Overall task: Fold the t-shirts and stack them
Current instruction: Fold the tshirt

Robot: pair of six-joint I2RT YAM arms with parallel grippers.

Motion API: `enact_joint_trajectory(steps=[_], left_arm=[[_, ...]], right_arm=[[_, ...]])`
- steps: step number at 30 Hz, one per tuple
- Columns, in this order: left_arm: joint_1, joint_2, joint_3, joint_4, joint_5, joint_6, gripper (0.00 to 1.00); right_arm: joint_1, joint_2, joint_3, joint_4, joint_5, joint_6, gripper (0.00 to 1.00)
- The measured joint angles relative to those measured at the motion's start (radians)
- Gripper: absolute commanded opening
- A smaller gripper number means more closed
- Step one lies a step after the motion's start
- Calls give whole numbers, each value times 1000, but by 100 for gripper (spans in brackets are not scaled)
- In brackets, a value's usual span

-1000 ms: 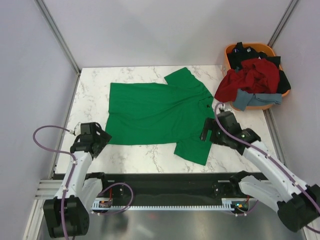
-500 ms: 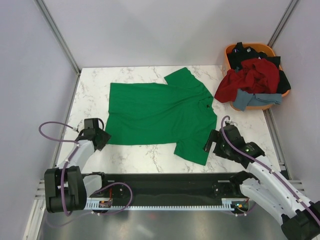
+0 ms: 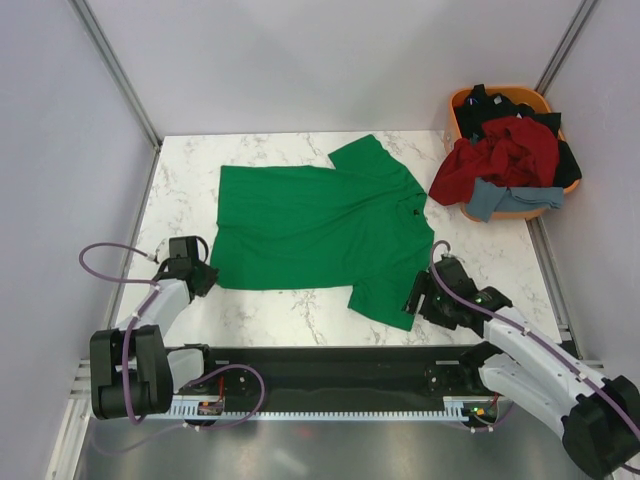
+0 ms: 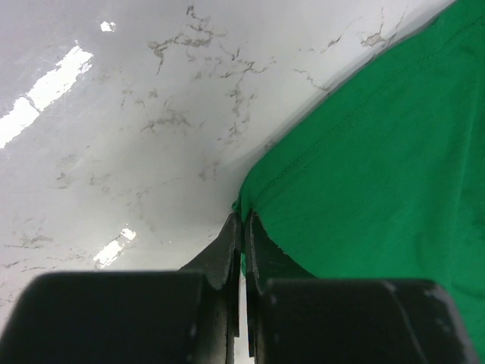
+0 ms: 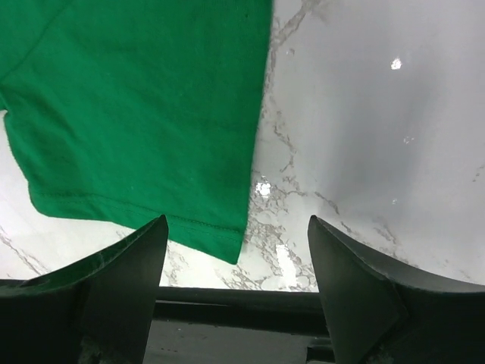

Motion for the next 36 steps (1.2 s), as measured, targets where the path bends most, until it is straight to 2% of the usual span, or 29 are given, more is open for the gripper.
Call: enact_joint_trajectory(steps=[9,10,12,13,16,23,31,36], left_arm=[[0,-1,-7,20,15,1,2],[0,-2,-8,21,16,1,2],[0,-4,-10,23,16,1,2],[0,-6,-12,24,16,1,2],[0,-11,-16,29,15,1,2],[0,-50,-27,7,43,1,2],[0,-396,-36,-159,103,-2,2],[0,-507,24,-287,107,-5,2]], right_arm=[[123,101,-42,126,-3,84,48],[146,113,-42,143,4,95,39],[173,134,-43,160,11,111,29],[184,143,-43,172,14,119,16],[200,154,-50,189,25,138,0],[227,115,-39,128,35,153,0],[298,-62,95,-68,77,192,0],[310,-109,161,-176,98,215,0]])
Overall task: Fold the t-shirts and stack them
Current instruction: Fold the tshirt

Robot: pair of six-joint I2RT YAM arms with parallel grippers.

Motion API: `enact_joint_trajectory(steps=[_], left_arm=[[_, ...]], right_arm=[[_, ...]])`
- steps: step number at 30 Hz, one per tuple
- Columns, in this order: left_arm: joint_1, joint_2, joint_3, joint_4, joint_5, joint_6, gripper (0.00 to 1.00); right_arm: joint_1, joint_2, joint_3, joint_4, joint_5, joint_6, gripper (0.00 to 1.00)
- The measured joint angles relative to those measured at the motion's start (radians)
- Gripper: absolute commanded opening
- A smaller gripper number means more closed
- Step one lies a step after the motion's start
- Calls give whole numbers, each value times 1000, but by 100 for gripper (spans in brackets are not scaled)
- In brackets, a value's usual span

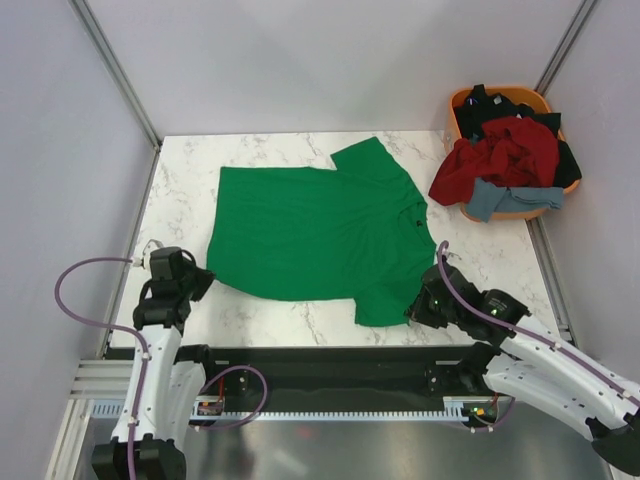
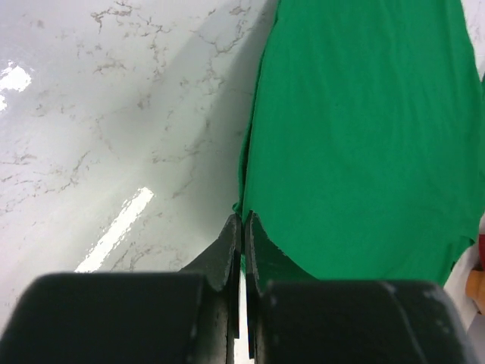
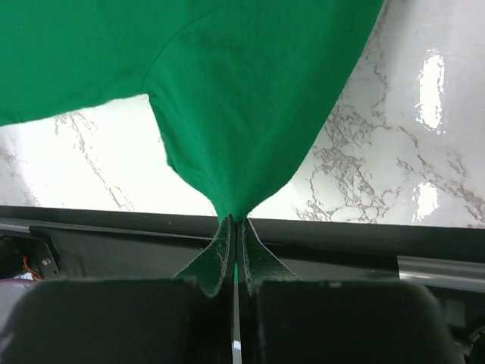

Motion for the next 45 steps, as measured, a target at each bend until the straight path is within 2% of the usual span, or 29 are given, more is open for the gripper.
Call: enact_joint_trajectory(steps=[4,8,18,27,40,41,42,43,44,45], left_arm=[[0,-40,41,-69,15,-6,2],[0,-2,112,-112,14,-5,2],[0,294,272,-109,6,69,2],[18,578,417,-56,-12,137,2],[27,956,621,1,17,177,3],[29,979,639,2,22,178,8],[29,1005,660,0,27,180,33],[31,1030,686,-5,38,190,47],[31,1059,716,-6,50,200,67],[34,1097,755,-10,72,214,74]], right_arm=[[1,3,83,-73,35,3,0],[3,73,217,-113,104,-15,0],[-35,420,538,-116,272,-156,0],[-271,673,719,-50,253,-355,0],[-403,962,888,21,181,-491,0],[-412,989,912,23,176,-496,0],[-423,1020,938,25,172,-502,3],[-432,1056,974,21,164,-506,11],[-446,1102,1025,16,148,-512,34],[-457,1145,1074,13,137,-509,52]])
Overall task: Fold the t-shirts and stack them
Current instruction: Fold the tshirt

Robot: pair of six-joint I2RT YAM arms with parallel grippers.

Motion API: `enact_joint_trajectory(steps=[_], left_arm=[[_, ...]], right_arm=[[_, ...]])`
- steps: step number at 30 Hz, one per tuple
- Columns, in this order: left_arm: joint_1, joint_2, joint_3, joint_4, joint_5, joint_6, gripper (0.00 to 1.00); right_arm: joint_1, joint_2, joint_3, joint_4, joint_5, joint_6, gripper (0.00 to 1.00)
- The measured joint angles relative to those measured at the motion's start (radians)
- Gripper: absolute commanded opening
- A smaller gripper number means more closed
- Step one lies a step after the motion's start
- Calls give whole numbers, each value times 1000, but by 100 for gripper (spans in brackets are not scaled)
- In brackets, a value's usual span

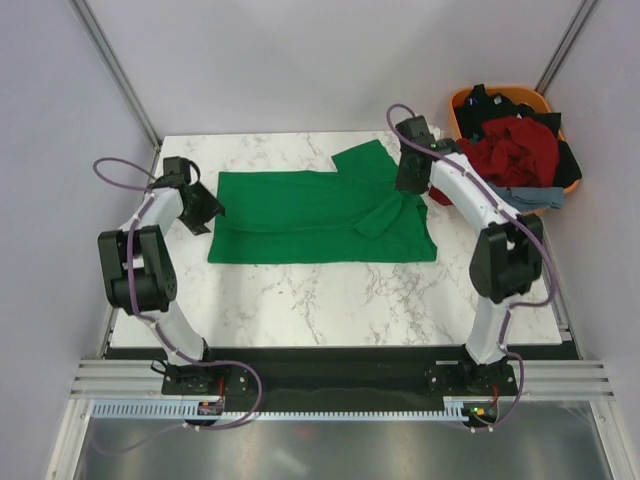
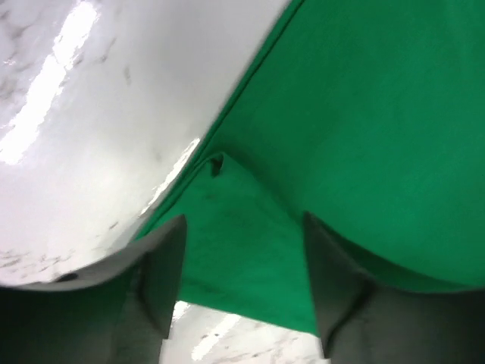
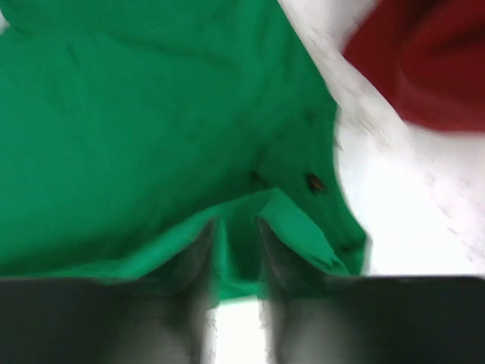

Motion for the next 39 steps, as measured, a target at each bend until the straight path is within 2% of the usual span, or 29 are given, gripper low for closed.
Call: enact_joint_trajectory(steps=[2,3,6,9,14,17,22,29,32,34,36,37,38,39], left_arm=[[4,74,92,-27,46,16,85],[6,102,127,-29,61,25,89],[12,82,121,-42,74,36,92],[27,-42,13,-38,76,35,90],[78,-281,-229,27,86,5,88],[91,-345,-377,82,101,-31,88],[91,-342,-531,146,129,-75,87],[95,-325,-548,287,138,-105,82],[95,-312,-553,336,142,-115,74],[97,-299,-555,366,143,-121,66],[97,-287,-557,388,144,-130,49],[97,-280,-562,401,141,-135,38],[97,-272,-566,410,145,-140,19],[98,-266,-571,416,143,-140,10]], right_arm=[[-34,117,148,-14,-37,-16,84],[-48,160,200,-15,-47,-30,87],[-76,174,195,-21,-57,-62,89],[-79,17,-32,24,-72,-61,88],[-67,-365,-473,98,-116,-32,84],[-69,-490,-644,142,-135,-17,83],[-89,-469,-787,209,-165,-11,83],[-149,-399,-809,311,-197,-23,81],[-165,-352,-809,352,-209,-31,79],[-176,-317,-809,378,-217,-36,72],[-184,-288,-809,399,-227,-42,65],[-187,-278,-807,403,-227,-46,56],[-189,-276,-807,418,-233,-53,50],[-192,-271,-807,429,-235,-55,45]])
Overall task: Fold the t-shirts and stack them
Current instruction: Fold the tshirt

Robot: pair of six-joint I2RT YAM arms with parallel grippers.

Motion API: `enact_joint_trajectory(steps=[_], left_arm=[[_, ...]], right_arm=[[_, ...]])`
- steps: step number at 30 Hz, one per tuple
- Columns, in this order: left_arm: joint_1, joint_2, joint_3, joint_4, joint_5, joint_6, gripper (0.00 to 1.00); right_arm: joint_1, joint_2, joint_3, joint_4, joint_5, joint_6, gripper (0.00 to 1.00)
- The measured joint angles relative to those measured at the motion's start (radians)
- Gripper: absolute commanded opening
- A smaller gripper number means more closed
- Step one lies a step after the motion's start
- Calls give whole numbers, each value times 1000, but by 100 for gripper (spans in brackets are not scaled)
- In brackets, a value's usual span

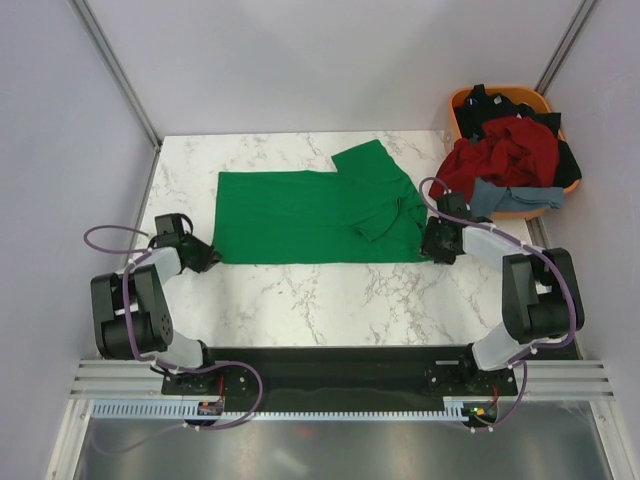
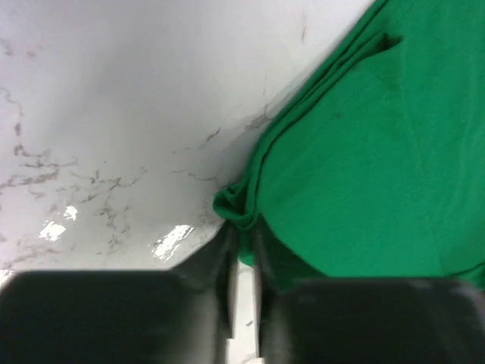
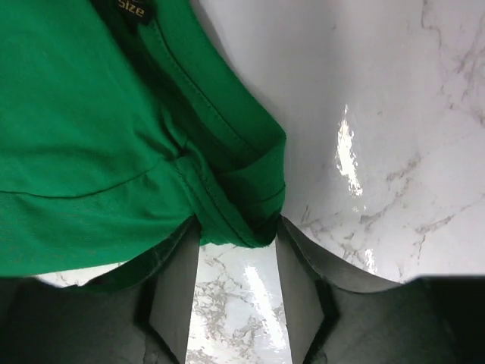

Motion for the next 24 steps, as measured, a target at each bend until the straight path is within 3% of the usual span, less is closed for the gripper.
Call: enact_joint_trajectory(steps=[2,5,7,13,16,20,24], left_arm=[[2,13,-6,9,13,-8,2],[2,17,-4,15,21,-8,2],[3,23,14,-10,26,-8,2],[27,14,211,-204,64,12,2],[97,-77,266,-243,122,27,2],[188,-212,236,-287,201,55,2],[210,-277,83,-304,238,68,2]], right_arm=[[-2,4,-2,18,-6,-2,31],[-2,13,-1,29,-16,-8,9],[-2,20,17,14,-23,-10,0],[-5,-3,206,-120,-37,-12,0],[-14,-92,270,-161,-41,-6,0],[-21,-247,198,-159,-80,13,0],[-23,-343,-1,-169,-96,32,0]])
